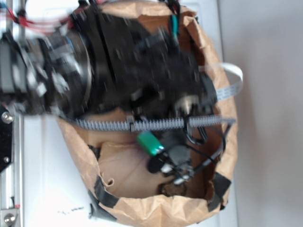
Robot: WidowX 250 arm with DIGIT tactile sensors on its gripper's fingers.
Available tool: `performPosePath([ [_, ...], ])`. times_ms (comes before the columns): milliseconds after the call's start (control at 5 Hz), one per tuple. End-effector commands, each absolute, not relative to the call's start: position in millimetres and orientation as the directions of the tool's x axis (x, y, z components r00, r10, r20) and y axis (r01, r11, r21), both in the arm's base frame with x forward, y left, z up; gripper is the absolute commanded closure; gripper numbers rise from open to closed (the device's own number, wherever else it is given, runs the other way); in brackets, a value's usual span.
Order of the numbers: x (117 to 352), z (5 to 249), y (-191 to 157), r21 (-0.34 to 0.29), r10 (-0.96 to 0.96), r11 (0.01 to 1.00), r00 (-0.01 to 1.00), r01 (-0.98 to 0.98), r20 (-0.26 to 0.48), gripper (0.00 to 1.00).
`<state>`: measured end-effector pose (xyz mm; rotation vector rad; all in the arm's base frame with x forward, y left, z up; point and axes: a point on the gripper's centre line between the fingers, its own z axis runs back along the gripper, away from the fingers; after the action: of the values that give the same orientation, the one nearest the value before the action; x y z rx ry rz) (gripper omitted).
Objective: Grab the green block.
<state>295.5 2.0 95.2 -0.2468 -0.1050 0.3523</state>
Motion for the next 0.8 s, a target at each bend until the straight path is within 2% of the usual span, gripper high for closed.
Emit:
performPosePath([
  [0,298,158,46,-0.253,-0.028,0.966,0.994,0.055,0.109,1.0],
  [200,286,174,41,-0.165,-0.025,0.985,0.988,0.051,0.155,1.0],
  [400,261,193,39,-0.151,-0.032,0.986,0.975,0.066,0.219,1.0],
  [600,255,199,36,-0.15,0.019,0.988,0.963,0.023,0.269,1.0],
])
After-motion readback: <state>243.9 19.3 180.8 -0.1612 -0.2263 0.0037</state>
